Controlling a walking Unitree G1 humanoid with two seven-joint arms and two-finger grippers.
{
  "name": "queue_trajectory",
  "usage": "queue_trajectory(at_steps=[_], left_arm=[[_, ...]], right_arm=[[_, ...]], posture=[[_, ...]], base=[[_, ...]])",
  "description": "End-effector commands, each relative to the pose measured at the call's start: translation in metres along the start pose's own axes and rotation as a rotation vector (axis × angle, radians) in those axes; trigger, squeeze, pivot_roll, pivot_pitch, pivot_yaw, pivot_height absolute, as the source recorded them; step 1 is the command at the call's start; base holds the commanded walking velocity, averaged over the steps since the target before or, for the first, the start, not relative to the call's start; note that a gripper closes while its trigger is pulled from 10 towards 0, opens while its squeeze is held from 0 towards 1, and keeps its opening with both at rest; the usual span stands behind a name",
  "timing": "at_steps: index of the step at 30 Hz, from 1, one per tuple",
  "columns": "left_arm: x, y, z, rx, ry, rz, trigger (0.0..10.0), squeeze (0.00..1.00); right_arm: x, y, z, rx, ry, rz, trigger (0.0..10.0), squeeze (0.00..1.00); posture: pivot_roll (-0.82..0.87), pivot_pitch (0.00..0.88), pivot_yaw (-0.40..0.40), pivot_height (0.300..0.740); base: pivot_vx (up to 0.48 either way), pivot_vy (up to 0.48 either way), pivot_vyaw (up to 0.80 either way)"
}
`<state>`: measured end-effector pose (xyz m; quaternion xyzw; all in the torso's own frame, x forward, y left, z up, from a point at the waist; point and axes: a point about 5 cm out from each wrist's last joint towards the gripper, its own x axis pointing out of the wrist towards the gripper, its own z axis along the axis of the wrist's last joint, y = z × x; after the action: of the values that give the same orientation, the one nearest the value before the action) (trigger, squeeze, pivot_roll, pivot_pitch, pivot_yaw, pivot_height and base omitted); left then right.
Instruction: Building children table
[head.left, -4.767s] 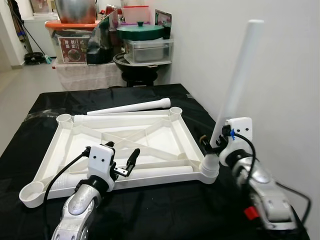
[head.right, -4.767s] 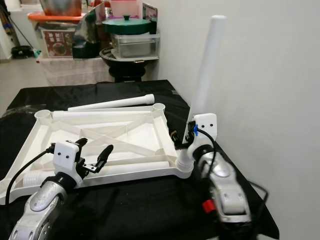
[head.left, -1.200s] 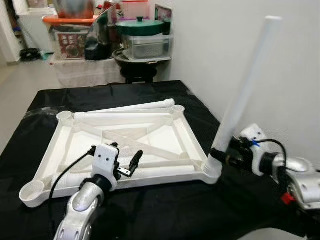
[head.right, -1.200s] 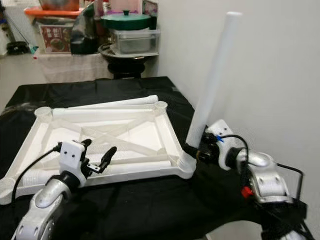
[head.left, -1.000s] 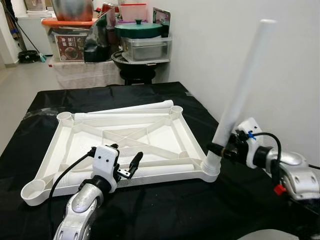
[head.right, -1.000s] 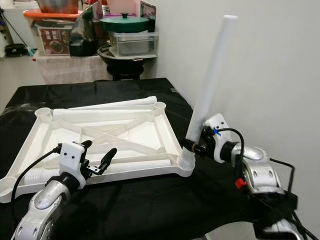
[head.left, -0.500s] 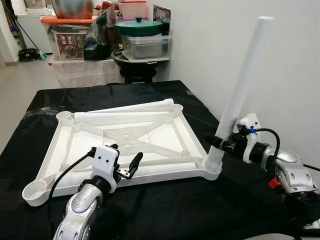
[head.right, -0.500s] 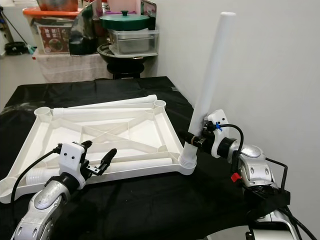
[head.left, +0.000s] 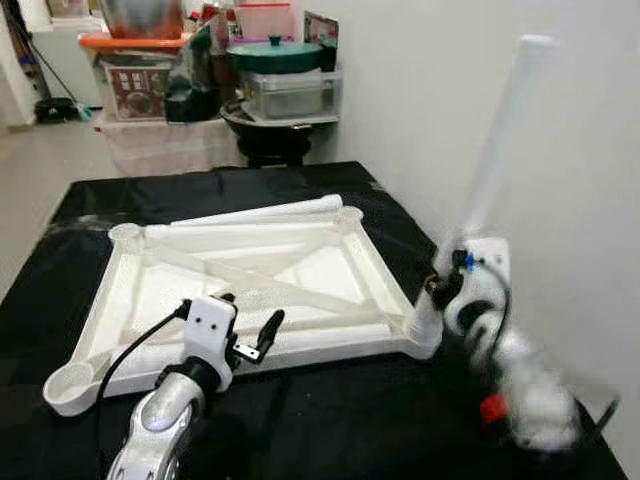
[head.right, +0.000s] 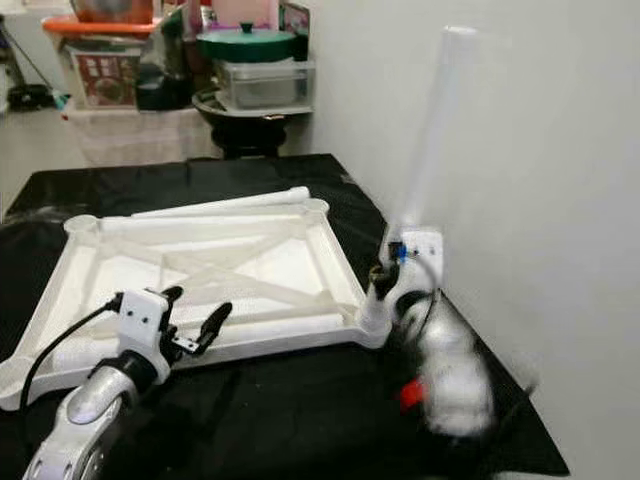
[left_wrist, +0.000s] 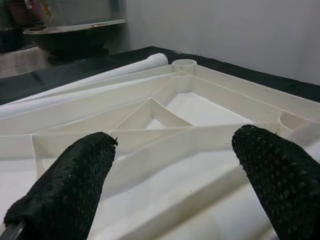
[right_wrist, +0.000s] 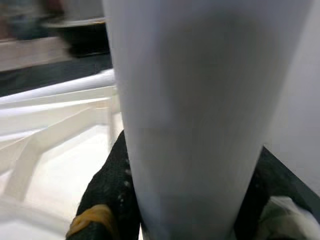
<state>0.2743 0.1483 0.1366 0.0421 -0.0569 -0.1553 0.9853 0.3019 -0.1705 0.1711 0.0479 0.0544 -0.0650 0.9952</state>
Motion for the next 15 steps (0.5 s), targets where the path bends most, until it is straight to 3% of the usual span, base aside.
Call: queue_trajectory(at_steps=[1, 6, 7, 11, 13, 14, 15], left_arm=[[0.0, -0.002, -0.001, -0.004, 0.007, -0.008, 10.0, 0.0], [0.003, -0.001, 0.0, 0.0, 0.001, -0.006, 10.0, 0.0], [0.004, -0.001, 0.0, 0.001, -0.001, -0.004, 10.0, 0.0], [0.004, -0.001, 0.001, 0.0, -0.002, -0.003, 10.0, 0.0], [0.004, -0.001, 0.0, -0.002, -0.002, -0.003, 10.0, 0.0], [0.003, -0.002, -0.001, -0.004, -0.001, -0.004, 10.0, 0.0], [0.002, -0.002, -0.001, -0.006, -0.001, -0.004, 10.0, 0.0]], right_arm=[[-0.004, -0.009, -0.026, -0.001, 0.155, -0.098, 0.0, 0.0], [0.001, -0.002, -0.014, 0.026, 0.111, -0.125, 0.0, 0.0], [0.003, 0.001, -0.008, 0.041, 0.088, -0.105, 10.0, 0.0], [0.005, 0.003, -0.004, 0.05, 0.075, -0.088, 10.0, 0.0], [0.005, 0.004, 0.007, 0.049, 0.035, -0.027, 10.0, 1.0], [0.008, -0.002, 0.019, 0.008, -0.009, 0.009, 10.0, 1.0], [0.011, -0.007, 0.029, -0.011, -0.06, 0.042, 10.0, 0.87]], posture=[[0.06, 0.0, -0.053, 0.74], [0.05, 0.0, -0.056, 0.74], [0.05, 0.0, -0.055, 0.74], [0.05, 0.0, -0.056, 0.74], [0.05, 0.0, -0.058, 0.74], [0.05, 0.0, -0.057, 0.74], [0.05, 0.0, -0.057, 0.74]], base=[[0.0, 0.0, 0.0], [0.0, 0.0, 0.0], [0.0, 0.0, 0.0], [0.0, 0.0, 0.0], [0.0, 0.0, 0.0], [0.0, 0.0, 0.0], [0.0, 0.0, 0.0]])
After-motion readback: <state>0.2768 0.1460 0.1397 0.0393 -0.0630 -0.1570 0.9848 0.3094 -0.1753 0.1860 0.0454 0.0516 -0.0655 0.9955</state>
